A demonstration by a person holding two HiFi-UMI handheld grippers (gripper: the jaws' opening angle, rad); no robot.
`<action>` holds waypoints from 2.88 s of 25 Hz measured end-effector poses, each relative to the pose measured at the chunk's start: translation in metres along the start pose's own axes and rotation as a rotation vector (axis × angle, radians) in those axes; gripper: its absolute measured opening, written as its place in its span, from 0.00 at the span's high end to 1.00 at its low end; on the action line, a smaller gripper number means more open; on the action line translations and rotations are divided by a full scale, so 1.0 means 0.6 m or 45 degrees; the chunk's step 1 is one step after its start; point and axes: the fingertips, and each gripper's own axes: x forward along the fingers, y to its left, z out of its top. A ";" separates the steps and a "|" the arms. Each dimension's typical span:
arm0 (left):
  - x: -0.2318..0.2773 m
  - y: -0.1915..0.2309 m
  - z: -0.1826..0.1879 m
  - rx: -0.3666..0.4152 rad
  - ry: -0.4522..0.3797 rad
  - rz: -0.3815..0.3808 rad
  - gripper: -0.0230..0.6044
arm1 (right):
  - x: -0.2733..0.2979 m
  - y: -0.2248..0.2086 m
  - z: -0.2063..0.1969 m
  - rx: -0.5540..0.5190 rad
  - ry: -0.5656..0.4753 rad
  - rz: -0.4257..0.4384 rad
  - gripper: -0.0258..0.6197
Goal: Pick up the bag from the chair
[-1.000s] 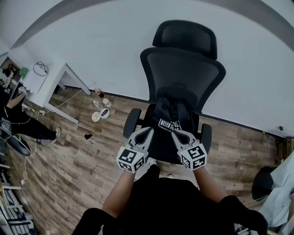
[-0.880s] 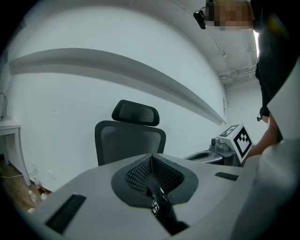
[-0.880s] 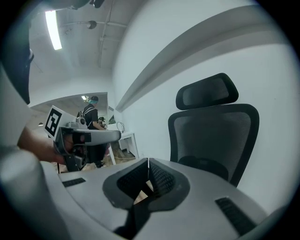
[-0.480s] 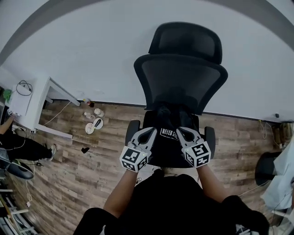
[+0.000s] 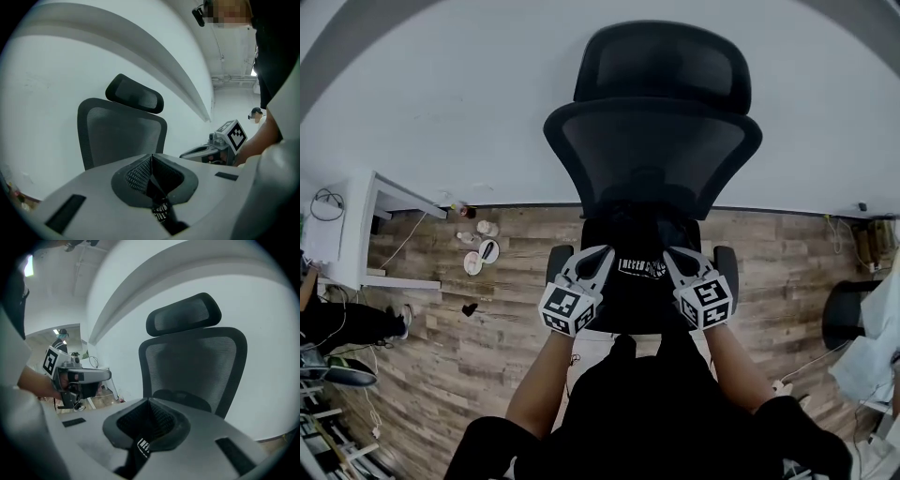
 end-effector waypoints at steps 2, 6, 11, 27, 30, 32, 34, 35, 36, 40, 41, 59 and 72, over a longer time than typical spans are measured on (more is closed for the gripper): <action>0.019 0.013 -0.008 -0.004 0.018 0.027 0.93 | 0.012 -0.020 -0.006 -0.003 0.022 -0.001 0.93; 0.046 0.035 -0.040 -0.032 0.086 0.090 0.93 | 0.037 -0.051 -0.028 0.043 0.096 0.040 0.86; 0.094 0.081 -0.111 -0.130 0.244 0.155 0.47 | 0.086 -0.096 -0.073 0.131 0.202 0.070 0.48; 0.227 0.158 -0.306 -0.348 0.646 0.099 0.34 | 0.259 -0.177 -0.249 0.384 0.628 0.218 0.23; 0.246 0.148 -0.321 -0.321 0.686 0.040 0.36 | 0.269 -0.176 -0.262 0.343 0.685 0.244 0.24; 0.253 0.141 -0.318 -0.255 0.680 0.043 0.61 | 0.266 -0.174 -0.262 0.299 0.682 0.243 0.25; 0.259 0.128 -0.311 -0.195 0.659 0.046 0.81 | 0.257 -0.176 -0.257 0.244 0.653 0.223 0.45; 0.261 0.119 -0.305 -0.174 0.641 0.041 0.85 | 0.251 -0.178 -0.254 0.210 0.633 0.203 0.58; 0.262 0.111 -0.299 -0.154 0.620 0.036 0.87 | 0.244 -0.179 -0.253 0.175 0.610 0.184 0.67; 0.247 0.090 -0.276 -0.101 0.544 0.032 0.89 | 0.220 -0.170 -0.232 0.086 0.487 0.125 0.82; 0.241 0.085 -0.269 -0.101 0.523 0.036 0.89 | 0.213 -0.166 -0.221 0.082 0.452 0.115 0.83; 0.105 -0.036 0.020 0.025 0.020 -0.053 0.89 | -0.003 -0.087 0.028 -0.008 -0.081 -0.018 0.86; 0.035 -0.108 0.290 0.259 -0.328 -0.061 0.89 | -0.146 -0.067 0.280 -0.186 -0.436 -0.050 0.86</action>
